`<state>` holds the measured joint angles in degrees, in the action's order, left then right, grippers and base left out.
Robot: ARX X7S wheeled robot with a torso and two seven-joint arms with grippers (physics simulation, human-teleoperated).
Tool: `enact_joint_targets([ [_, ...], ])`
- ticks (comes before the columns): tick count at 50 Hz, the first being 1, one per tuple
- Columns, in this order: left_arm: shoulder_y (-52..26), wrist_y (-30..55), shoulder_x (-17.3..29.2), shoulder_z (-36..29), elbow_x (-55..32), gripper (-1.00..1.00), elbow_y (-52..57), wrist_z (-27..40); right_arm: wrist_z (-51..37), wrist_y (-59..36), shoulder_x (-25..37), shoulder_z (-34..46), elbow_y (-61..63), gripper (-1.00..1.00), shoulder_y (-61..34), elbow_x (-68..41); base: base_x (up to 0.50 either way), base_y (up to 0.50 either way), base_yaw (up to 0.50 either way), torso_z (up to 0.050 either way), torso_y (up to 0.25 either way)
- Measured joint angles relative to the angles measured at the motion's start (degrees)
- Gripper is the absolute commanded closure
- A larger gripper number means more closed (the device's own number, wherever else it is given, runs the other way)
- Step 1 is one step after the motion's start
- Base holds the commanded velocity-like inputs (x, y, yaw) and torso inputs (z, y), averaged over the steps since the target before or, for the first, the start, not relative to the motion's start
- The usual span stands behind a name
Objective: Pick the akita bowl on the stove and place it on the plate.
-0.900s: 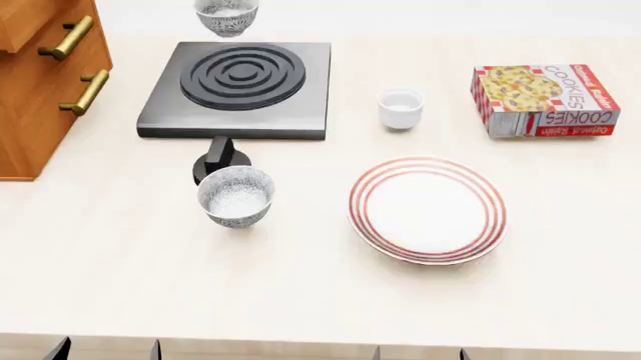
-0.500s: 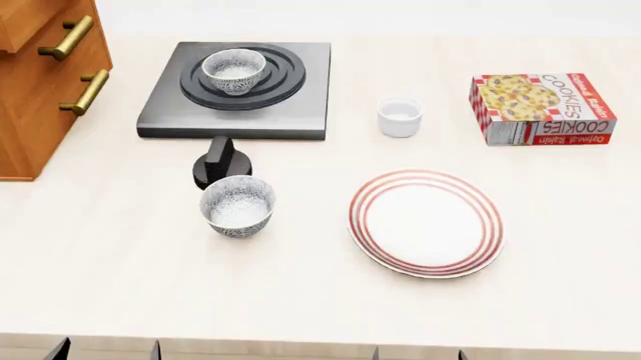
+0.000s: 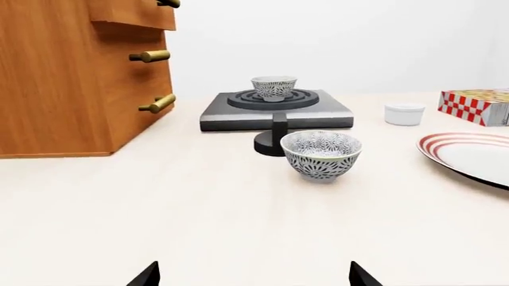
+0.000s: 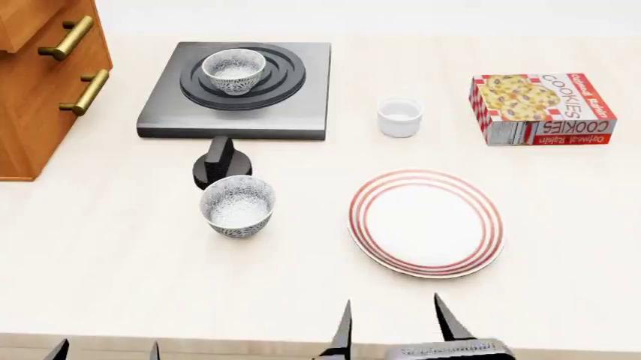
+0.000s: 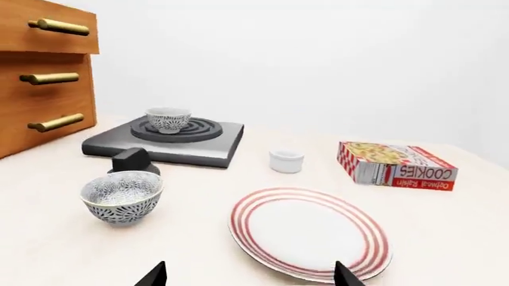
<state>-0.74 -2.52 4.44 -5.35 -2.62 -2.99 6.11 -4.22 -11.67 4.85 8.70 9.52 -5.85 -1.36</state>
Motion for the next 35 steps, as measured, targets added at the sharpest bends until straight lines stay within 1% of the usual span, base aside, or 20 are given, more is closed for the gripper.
enact_joint_targets([
  [4,-0.05,-0.21,0.23,-0.33,-0.23,-1.0,-0.22,0.33,-0.12,-8.37,-0.8,1.2,5.2,-1.0,-5.56,0.37,0.0,0.0,0.0,0.0,0.0],
  [8,-0.04,-0.27,0.48,-0.67,-0.47,-1.0,-0.21,0.66,-1.32,-18.79,-1.99,1.22,10.23,-1.0,-13.58,-0.57,0.0,0.0,0.0,0.0,0.0],
  [14,-0.02,-0.26,0.86,-1.14,-0.83,-1.0,-0.08,1.14,-4.36,-33.75,-2.73,-1.71,14.37,-1.0,-26.38,-4.48,0.0,0.0,0.0,0.0,0.0],
  [19,0.0,-0.3,1.17,-1.51,-1.07,-1.0,0.02,1.54,-5.48,-45.22,-0.87,-4.4,17.17,-1.0,-34.22,-7.15,0.0,0.0,0.0,0.0,0.0],
  [22,-0.02,-0.39,1.34,-1.72,-1.22,-1.0,-0.01,1.76,-5.36,-51.33,0.56,-6.83,19.58,-1.0,-36.33,-8.7,0.0,0.0,0.0,0.0,0.0],
  [26,0.01,-0.38,1.58,-1.98,-1.39,-1.0,0.15,2.01,-4.76,-56.47,0.63,-11.88,23.38,-1.0,-35.31,-10.86,0.0,0.0,0.0,0.0,0.0],
  [35,-0.06,-0.47,2.05,-2.55,-1.77,-1.0,0.16,2.51,-4.22,-62.57,0.88,-17.87,27.77,-1.0,-33.81,-13.62,0.0,0.0,0.0,0.0,0.0],
])
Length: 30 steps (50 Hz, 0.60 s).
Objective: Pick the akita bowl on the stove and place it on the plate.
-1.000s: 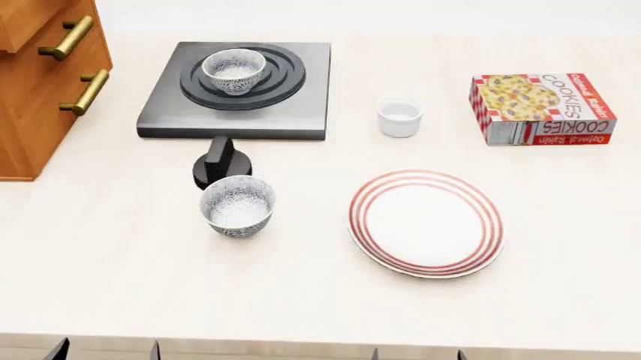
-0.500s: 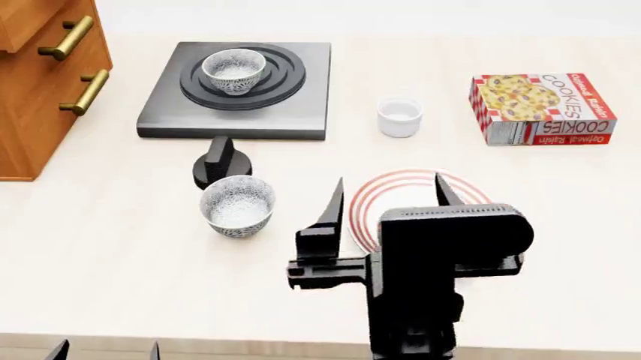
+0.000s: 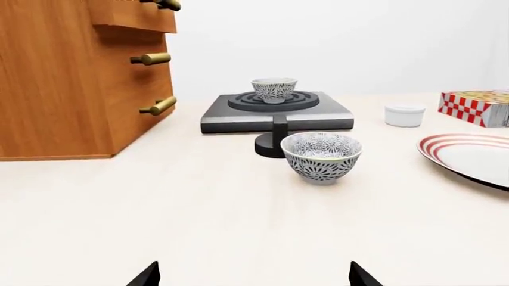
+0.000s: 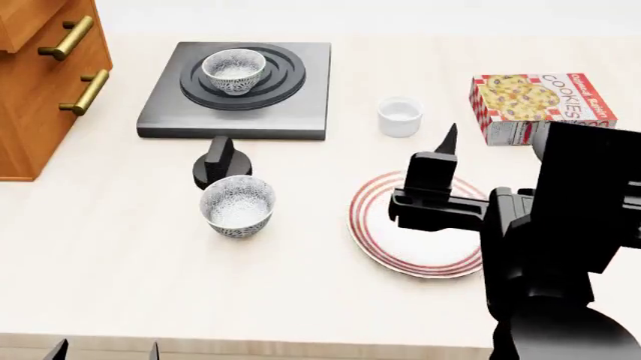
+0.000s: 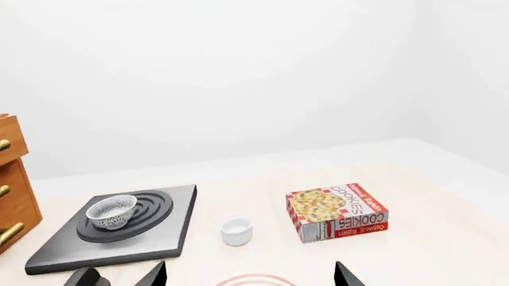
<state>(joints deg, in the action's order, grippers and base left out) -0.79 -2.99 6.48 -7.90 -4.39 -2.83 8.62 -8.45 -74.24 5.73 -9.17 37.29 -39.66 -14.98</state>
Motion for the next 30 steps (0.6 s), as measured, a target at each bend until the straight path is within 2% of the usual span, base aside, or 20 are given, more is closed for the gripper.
enact_joint_targets([
  [21,-0.22,0.65,1.12,-1.42,-0.35,-1.0,2.53,1.2,-0.13,-3.49,0.36,-3.73,2.48,-1.0,1.04,-2.66,0.0,0.0,0.0,0.0,0.0],
  [30,-5.5,10.53,1.6,-1.52,-0.64,-1.0,9.8,2.31,-0.34,-3.47,0.53,-4.06,2.41,-1.0,1.23,-3.26,0.0,0.0,0.0,0.0,0.0],
])
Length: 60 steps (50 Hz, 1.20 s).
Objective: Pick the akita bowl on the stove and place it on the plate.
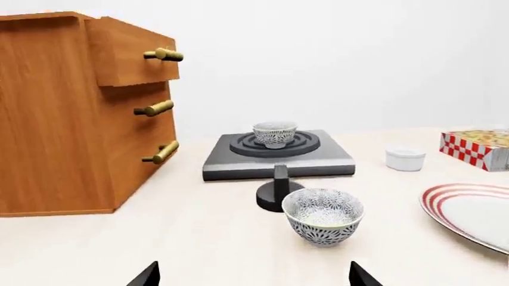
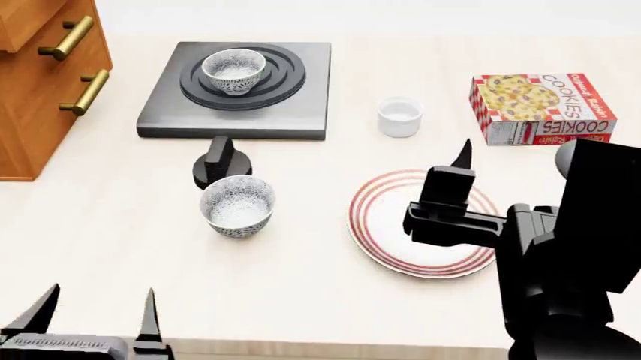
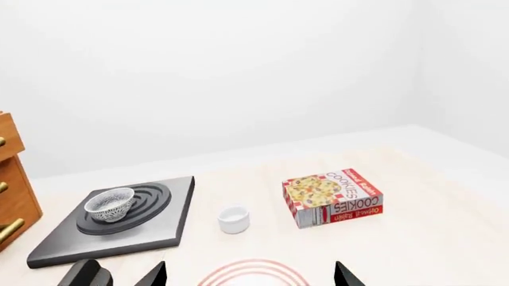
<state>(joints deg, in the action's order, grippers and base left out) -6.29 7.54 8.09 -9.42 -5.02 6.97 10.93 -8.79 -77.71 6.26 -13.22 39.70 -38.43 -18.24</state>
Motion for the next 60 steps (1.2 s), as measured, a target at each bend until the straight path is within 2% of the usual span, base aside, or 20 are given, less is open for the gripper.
enact_joint_targets([
  [6,-8.28,11.66,-0.26,1.18,-2.41,-1.0,3.1,0.19,-0.16,0.09,0.08,-0.14,-0.04,-1.0,0.09,-0.37,0.0,0.0,0.0,0.0,0.0],
  [14,-22.33,24.2,-1.41,2.41,-4.8,-1.0,-0.93,1.02,-0.38,0.37,0.2,-0.19,-0.18,-1.0,0.28,-0.81,0.0,0.0,0.0,0.0,0.0],
  [20,-31.22,29.38,-2.12,2.04,-5.18,-1.0,-6.05,1.67,-0.56,0.53,0.33,-0.19,-0.36,-1.0,0.34,-1.11,0.0,0.0,0.0,0.0,0.0],
  [26,-36.98,31.91,-2.73,1.73,-5.59,-1.0,-10.47,2.11,-0.75,0.41,0.39,-0.28,-0.31,-1.0,0.27,-1.5,0.0,0.0,0.0,0.0,0.0],
  [41,-43.18,35.42,-3.3,3.56,-8.73,-1.0,-15.51,2.82,-1.2,0.09,0.51,-0.49,-0.19,-1.0,0.12,-2.57,0.0,-0.02,0.0,0.0,0.0],
  [60,-44.76,35.53,-2.37,2.4,-10.14,-1.0,-16.61,2.61,-1.86,0.38,0.78,-0.62,-0.44,-1.0,0.23,-3.53,0.0,-0.29,0.0,0.0,0.0],
])
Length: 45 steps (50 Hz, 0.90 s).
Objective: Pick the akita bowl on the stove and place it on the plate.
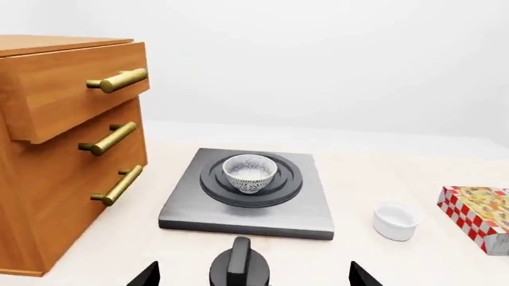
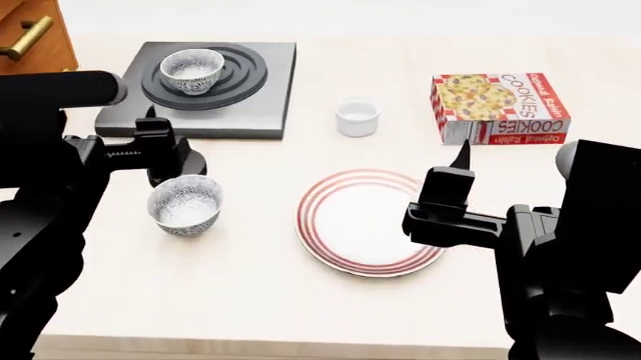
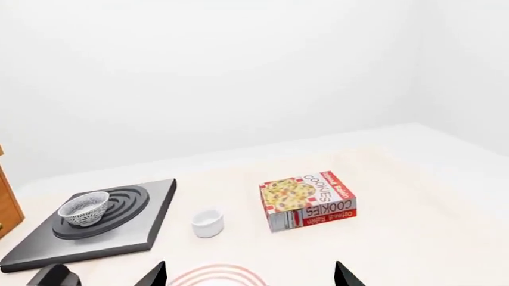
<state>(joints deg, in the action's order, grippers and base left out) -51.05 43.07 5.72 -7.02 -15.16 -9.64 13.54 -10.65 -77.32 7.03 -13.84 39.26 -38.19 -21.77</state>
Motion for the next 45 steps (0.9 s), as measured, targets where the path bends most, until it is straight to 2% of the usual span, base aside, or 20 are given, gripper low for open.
enact_joint_targets([
  [21,0.14,0.37,0.53,-1.02,-1.44,-1.0,0.51,0.3,-0.68,0.61,0.39,-0.08,-0.26,-1.0,0.33,-0.94,0.0,-0.32,0.0,0.0,0.0],
  [36,0.31,0.28,0.9,-1.62,-2.27,-1.0,0.52,0.54,-1.16,1.17,0.69,0.06,-0.49,-1.0,0.55,-1.53,0.0,0.0,0.0,0.0,0.0],
  [45,0.29,0.36,1.21,-2.03,-2.66,-1.0,0.68,0.69,-1.47,1.0,0.83,0.18,-0.47,-1.0,0.49,-2.06,0.22,0.0,0.0,0.0,0.0],
])
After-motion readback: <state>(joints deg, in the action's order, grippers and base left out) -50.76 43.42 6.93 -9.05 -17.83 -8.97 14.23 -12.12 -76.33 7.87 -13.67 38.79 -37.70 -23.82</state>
